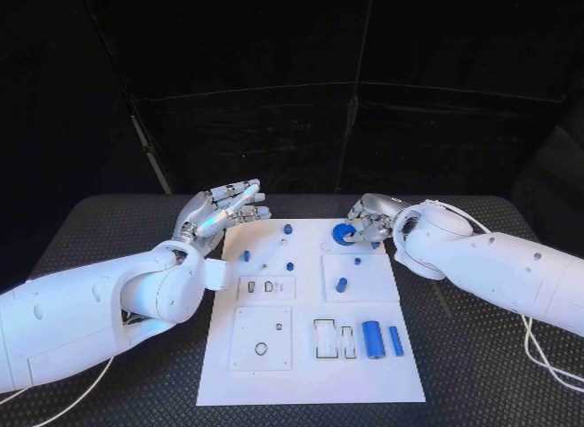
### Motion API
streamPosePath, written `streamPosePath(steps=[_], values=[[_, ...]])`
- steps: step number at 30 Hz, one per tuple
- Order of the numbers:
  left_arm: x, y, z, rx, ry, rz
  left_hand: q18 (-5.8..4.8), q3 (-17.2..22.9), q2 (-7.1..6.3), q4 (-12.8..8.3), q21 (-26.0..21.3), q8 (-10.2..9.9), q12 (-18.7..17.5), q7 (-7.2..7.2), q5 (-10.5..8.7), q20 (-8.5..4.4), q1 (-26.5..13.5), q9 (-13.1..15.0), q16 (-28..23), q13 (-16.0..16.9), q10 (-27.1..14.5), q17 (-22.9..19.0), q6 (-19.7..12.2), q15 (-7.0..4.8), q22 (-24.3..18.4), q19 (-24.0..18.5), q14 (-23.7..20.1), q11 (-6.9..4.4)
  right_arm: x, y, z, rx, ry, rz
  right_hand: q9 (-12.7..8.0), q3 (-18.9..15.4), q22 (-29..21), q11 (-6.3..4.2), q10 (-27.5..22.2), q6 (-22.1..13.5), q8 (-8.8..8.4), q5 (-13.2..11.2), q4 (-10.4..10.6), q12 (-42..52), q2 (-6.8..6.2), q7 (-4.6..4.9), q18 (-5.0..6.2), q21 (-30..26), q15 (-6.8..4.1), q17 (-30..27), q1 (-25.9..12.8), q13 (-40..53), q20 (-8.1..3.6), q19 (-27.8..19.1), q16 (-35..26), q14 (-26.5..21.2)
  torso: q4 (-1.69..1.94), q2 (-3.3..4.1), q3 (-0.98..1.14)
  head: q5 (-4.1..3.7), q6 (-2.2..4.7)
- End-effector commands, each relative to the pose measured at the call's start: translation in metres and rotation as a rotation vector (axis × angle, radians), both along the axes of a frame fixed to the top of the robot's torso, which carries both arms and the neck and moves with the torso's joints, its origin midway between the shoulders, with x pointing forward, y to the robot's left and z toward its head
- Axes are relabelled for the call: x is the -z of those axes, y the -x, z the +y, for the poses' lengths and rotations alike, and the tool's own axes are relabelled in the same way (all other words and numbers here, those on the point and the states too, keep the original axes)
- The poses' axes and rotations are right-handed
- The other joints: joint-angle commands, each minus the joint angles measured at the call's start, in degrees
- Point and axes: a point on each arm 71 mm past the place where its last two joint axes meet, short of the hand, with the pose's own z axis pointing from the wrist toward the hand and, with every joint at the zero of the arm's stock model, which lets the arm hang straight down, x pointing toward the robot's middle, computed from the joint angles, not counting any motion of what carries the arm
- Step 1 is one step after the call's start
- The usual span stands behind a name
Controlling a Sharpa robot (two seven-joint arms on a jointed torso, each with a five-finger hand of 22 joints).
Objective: Assemble the parts on the task board
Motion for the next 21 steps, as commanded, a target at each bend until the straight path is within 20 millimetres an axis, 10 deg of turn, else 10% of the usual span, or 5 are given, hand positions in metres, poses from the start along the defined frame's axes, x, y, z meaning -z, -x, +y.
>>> streamPosePath(steps=[1, 21], values=[[-0.002, 0.000, -0.001, 0.015, 0.004, -0.010, 0.54, -0.08, 0.26, -0.38, 0.21, -0.21, -0.34, 4.77, 0.14, 0.17, 0.22, -0.06, -0.34, -0.06, -0.34, -0.09, 0.03, 0.34, -0.05, 0.30, -0.14, 0.11, -0.001, 0.000, 0.004, -0.018, 0.065, -0.034, 0.20, 0.98, 0.38, -0.03, 1.43, 1.08, 0.59, -0.71, -0.83, 1.40, 0.15, -0.13, -0.67, 0.31, -0.23, 8.62, 1.18, 1.97, 0.03, 0.57, 0.45, 4.71, 0.02, 0.00, 0.03, -0.12, -0.08], [-0.001, 0.000, -0.001, 0.015, 0.004, -0.008, 0.54, -0.08, 0.34, -0.42, 0.20, -0.25, -0.38, 4.77, 0.14, 0.17, 0.24, -0.06, -0.37, -0.06, -0.36, -0.11, 0.00, 0.34, -0.07, 0.28, -0.15, 0.11, -0.023, 0.018, 0.038, -0.110, 0.011, -0.230, 0.44, 6.39, 2.05, -1.89, 5.99, 7.58, 2.90, -1.73, -3.00, 5.94, 0.80, -2.28, -0.99, 1.23, -1.80, 10.12, 1.59, 8.66, -1.40, 1.82, 1.04, 5.02, 0.06, -0.04, 0.03, -0.01, 0.18]])
